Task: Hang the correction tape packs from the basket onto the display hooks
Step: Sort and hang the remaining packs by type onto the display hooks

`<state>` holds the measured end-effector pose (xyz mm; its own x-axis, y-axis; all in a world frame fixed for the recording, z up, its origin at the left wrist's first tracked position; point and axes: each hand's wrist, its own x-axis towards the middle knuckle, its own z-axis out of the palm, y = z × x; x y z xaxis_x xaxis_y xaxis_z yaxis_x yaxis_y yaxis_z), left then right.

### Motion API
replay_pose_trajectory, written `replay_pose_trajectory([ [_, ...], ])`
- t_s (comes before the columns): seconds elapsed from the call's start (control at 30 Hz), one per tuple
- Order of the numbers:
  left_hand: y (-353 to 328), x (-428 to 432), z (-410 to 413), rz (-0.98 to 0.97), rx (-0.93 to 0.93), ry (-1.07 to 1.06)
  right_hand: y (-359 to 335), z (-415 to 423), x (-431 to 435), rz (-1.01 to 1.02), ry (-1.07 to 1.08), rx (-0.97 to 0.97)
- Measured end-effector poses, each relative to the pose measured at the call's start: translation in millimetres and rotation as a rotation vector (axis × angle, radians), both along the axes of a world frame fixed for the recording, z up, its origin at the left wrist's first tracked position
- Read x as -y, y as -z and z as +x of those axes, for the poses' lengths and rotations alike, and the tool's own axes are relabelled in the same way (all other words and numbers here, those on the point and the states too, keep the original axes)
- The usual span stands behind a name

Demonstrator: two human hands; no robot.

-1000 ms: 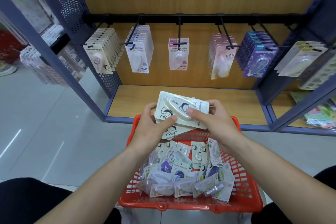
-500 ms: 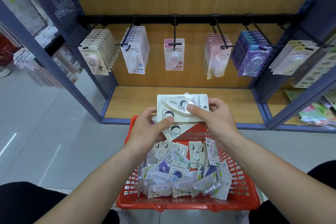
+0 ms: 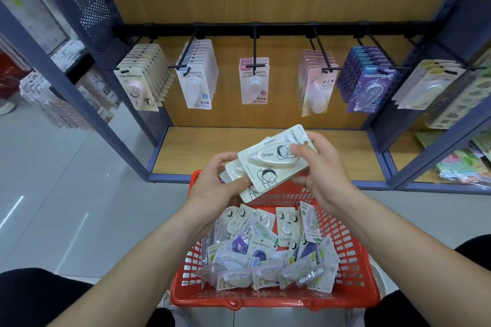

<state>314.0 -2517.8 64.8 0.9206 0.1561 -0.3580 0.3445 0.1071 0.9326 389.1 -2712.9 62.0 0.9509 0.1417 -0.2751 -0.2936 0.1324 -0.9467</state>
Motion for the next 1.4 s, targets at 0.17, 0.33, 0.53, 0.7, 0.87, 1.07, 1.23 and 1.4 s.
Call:
replay_pose_trajectory([
  [0.17,-5,-4,1,-0.144,-0.068,0.004,-2,5,7,0.004,-0.044,-0.021],
  [0.33,-8,-6,0,-0.071,-0.135,0.058,-6,3,9,-0.007,-0.178,0.019],
  [0.53,-4,-6,1,0.006,-0.135,0.050,-5,-1,0,-0.004,-0.193,0.060],
  [0.7,-11,2,2,-0.005,-0.065,-0.030,-8,-11,-25,-0.001,0.026,0.060],
  [0.87,-16,10,7,-0.031,0.014,-0.196,-14,-21,-49,-0.066,-0.014,0.159],
  [1.07,-41,9,10,0.020,0.128,-0.268,-35,-20,-58,0.056,0.037,0.157],
  [1.23,-56,9,0,0.041,0.177,-0.243,-50,-24,-52,0.092,0.018,0.230],
  [1.4,-71,17,-6,0.121,0.241,-0.279,-61,-32,-47,0.113,0.016,0.283],
])
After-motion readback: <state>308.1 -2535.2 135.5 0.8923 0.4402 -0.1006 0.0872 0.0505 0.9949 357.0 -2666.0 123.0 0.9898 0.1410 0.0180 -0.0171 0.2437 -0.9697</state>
